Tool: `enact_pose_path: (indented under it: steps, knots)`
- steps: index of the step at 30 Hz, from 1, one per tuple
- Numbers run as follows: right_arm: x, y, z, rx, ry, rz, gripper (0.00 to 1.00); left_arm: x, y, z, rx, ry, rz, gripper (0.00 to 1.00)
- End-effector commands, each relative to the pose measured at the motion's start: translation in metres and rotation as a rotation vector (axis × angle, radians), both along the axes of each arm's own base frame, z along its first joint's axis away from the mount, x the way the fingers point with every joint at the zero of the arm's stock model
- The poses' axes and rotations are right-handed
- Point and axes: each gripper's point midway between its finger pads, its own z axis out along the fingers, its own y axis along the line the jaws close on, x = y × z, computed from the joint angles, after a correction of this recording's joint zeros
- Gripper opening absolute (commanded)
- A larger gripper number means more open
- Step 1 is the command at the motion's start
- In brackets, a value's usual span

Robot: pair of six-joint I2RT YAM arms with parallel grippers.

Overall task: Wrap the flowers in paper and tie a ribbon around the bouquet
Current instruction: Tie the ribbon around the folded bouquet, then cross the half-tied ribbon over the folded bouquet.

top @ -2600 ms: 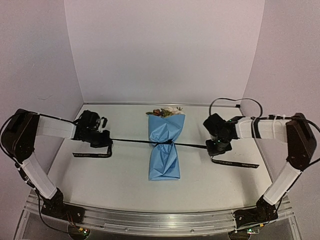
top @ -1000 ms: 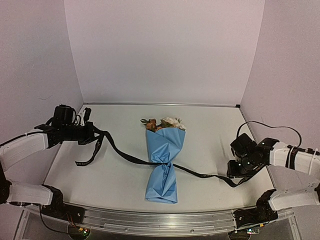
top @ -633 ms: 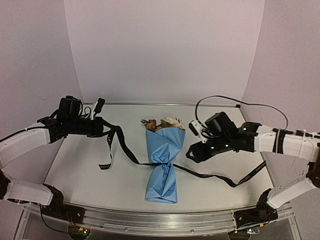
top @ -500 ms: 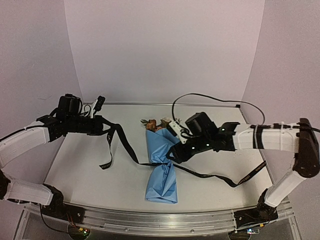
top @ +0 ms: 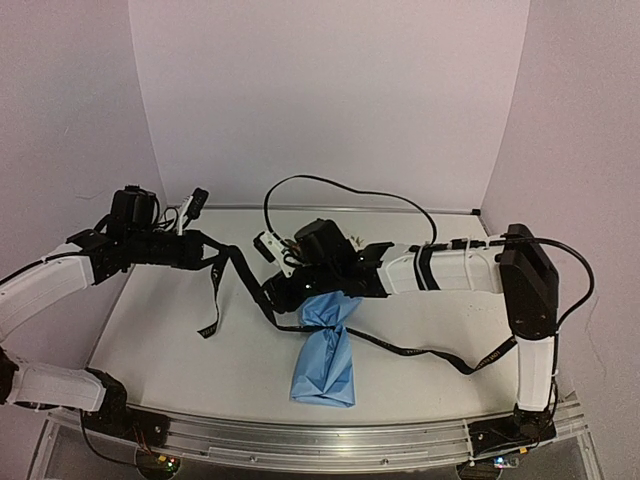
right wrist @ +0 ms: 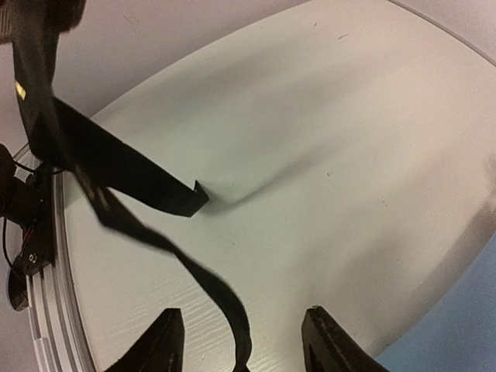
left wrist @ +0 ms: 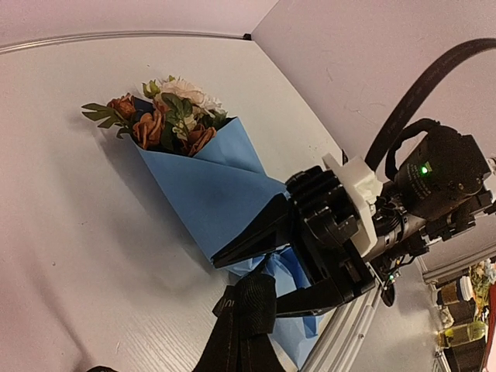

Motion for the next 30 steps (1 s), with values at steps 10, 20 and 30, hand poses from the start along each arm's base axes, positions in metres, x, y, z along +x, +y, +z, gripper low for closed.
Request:
enact_pose_path:
  steps: [10,20,30]
  knots:
    - [-0.008,-0.007,0.011,-0.004,0.048,-0.061,0.00,0.018,0.014,0.016,0.015,-0.078,0.139,0.00]
    - [-0.041,-0.097,0.030,-0.204,-0.025,-0.153,0.00,0.017,-0.012,-0.049,0.118,0.047,0.091,0.00]
    - [-0.062,-0.174,-0.011,-0.373,-0.063,-0.240,0.00,-0.024,-0.098,-0.102,0.313,-0.017,-0.143,0.00]
